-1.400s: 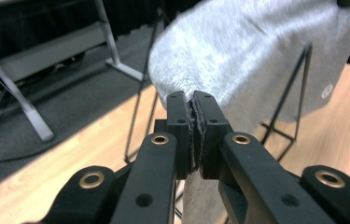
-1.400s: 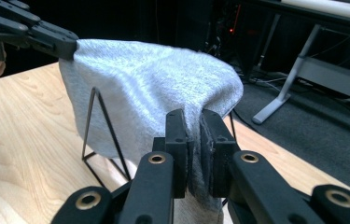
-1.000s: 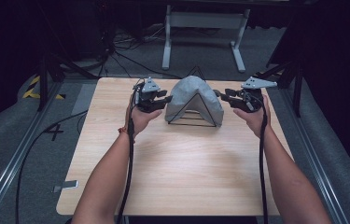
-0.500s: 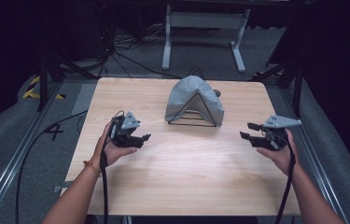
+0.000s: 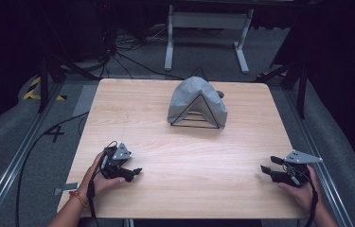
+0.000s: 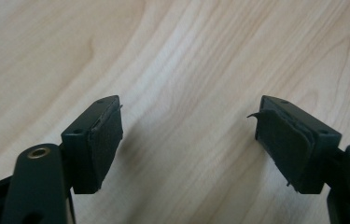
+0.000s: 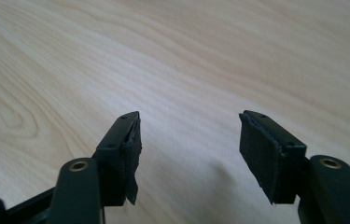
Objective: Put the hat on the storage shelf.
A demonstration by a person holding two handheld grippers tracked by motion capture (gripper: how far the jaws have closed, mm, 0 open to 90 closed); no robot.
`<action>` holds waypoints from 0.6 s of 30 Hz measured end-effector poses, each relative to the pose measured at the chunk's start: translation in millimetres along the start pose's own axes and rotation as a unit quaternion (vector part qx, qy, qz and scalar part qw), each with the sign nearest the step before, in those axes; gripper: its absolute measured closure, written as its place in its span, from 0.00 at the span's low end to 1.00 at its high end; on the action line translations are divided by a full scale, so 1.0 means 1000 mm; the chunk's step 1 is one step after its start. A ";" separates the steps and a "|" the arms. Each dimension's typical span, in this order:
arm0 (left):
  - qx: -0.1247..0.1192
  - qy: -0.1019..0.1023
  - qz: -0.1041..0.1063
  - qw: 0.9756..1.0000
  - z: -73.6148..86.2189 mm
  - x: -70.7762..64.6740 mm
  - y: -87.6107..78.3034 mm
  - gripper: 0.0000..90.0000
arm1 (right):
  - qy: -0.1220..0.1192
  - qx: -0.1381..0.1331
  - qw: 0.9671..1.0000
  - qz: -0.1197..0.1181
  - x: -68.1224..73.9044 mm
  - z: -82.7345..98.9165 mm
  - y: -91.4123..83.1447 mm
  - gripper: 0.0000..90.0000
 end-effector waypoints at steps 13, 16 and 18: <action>-0.018 -0.015 -0.003 1.000 0.008 -0.003 -0.002 0.20 | 0.021 0.012 1.000 0.016 -0.009 0.019 -0.002 0.31; -0.018 -0.017 -0.003 1.000 0.008 -0.003 -0.002 0.19 | 0.021 0.012 1.000 0.016 -0.009 0.019 -0.002 0.31; -0.018 -0.020 -0.002 1.000 0.008 -0.003 -0.002 0.19 | 0.021 0.012 1.000 0.016 -0.009 0.019 -0.002 0.31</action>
Point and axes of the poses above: each handheld gripper's, and its own axes: y roughly forward along the jaws, z roughly out of its underside, x roughly to its left, the point moved 5 cm from there along y, roughly forward along the jaws, and after that the axes turned 14 degrees about y, right-handed, at the moved point
